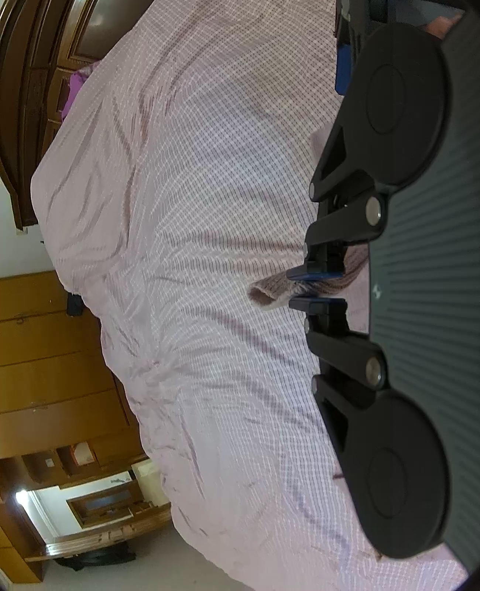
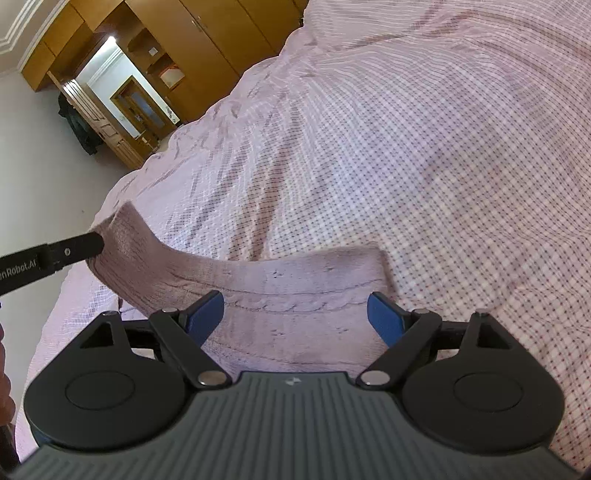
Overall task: Fold small clothes
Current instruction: 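Lift the cuff with the left gripper and carry it across the cardigan body, then lower the held sleeve cuff onto the cardigan body with the left gripper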
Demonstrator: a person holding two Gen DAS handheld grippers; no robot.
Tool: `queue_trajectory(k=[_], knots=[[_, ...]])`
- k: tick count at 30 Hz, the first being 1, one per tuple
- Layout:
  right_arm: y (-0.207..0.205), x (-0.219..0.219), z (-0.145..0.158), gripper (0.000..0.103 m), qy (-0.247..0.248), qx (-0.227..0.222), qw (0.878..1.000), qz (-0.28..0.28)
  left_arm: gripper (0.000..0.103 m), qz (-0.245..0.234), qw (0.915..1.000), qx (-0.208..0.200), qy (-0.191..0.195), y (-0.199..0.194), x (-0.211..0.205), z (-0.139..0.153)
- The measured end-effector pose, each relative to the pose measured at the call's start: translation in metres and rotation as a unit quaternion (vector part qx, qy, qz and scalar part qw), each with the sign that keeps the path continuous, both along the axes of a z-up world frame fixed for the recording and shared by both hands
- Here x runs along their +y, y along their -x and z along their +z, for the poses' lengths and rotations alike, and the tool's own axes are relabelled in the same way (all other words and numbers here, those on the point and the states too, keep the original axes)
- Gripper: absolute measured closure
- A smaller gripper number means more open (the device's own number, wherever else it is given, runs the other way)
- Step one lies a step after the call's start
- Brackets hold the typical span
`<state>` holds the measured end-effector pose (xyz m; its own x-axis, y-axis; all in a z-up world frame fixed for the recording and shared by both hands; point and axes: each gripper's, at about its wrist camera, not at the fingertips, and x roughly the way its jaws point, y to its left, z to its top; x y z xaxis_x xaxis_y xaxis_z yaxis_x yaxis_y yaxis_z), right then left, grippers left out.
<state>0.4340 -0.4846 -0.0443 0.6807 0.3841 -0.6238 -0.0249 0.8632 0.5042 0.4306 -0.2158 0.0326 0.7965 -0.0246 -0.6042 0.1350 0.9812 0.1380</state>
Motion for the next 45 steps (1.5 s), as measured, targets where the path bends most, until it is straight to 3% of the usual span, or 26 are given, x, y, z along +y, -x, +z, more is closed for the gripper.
queue_trajectory(k=[12,21,23,29,33,37,40,41,45], knots=[[-0.012,0.028,0.004,0.014,-0.001,0.000,1.000,0.027,0.092,0.030,0.9995,-0.007,-0.007,0.017,0.056,0.007],[-0.013,0.063,-0.002,0.010,0.042,0.020,0.997,0.063,0.092,0.060,0.9982,-0.006,-0.008,0.026,0.099,0.007],[-0.012,0.067,-0.004,0.009,0.042,0.023,0.997,0.064,0.098,0.068,0.9976,-0.007,-0.011,0.029,0.107,0.006],[-0.010,0.079,-0.011,0.008,0.045,0.030,0.995,0.080,0.100,0.091,0.9957,-0.003,-0.015,0.037,0.138,0.004],[-0.008,0.082,-0.017,0.008,0.055,0.039,0.994,0.083,0.097,0.096,0.9942,0.045,0.022,0.028,0.153,-0.025],[-0.008,0.080,-0.020,0.008,0.063,0.042,0.994,0.080,0.095,0.083,0.9868,0.131,0.047,0.005,0.159,-0.074],[-0.008,0.079,-0.024,0.008,0.065,0.043,0.993,0.084,0.081,0.102,0.9783,0.173,0.052,-0.004,0.165,-0.109],[-0.009,0.080,-0.026,0.008,0.068,0.044,0.993,0.086,0.073,0.109,0.9765,0.176,0.058,-0.006,0.168,-0.117],[-0.010,0.082,-0.031,0.008,0.077,0.048,0.992,0.090,0.068,0.120,0.9731,0.166,0.105,-0.010,0.181,-0.125]])
